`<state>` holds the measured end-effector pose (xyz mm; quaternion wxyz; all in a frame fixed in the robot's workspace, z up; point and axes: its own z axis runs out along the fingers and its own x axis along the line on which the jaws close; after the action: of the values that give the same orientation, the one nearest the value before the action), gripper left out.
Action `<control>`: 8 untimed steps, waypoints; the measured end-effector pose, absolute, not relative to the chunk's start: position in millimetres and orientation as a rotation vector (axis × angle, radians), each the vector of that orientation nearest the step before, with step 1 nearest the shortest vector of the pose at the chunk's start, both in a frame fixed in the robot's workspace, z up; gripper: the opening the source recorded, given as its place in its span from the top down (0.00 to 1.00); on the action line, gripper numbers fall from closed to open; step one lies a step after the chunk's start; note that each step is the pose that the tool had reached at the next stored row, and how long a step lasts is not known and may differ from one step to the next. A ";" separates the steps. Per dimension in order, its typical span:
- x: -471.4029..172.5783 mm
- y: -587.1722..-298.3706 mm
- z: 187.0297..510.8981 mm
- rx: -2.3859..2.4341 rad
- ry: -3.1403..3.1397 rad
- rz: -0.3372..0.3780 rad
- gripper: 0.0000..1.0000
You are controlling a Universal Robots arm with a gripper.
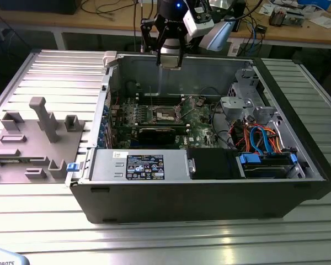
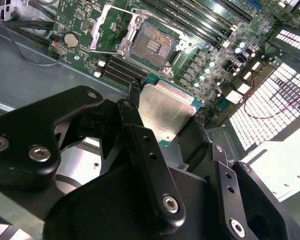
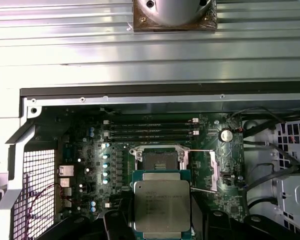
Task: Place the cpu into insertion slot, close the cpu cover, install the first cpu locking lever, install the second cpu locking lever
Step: 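Place the cpu into insertion slot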
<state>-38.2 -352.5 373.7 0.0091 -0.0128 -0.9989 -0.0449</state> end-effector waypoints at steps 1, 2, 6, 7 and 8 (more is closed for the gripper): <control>-38.2 -352.5 373.4 -0.040 -3.120 -0.140 0.45; -38.3 -352.5 372.8 -0.040 -3.120 -0.140 0.45; -38.7 -352.5 371.6 -0.040 -3.120 -0.140 0.45; -38.8 -352.5 371.4 -0.040 -3.120 -0.140 0.45; -38.9 -352.5 371.1 -0.040 -3.120 -0.140 0.45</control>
<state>-38.9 -352.5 371.1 0.0091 -0.0128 -0.9989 -0.0448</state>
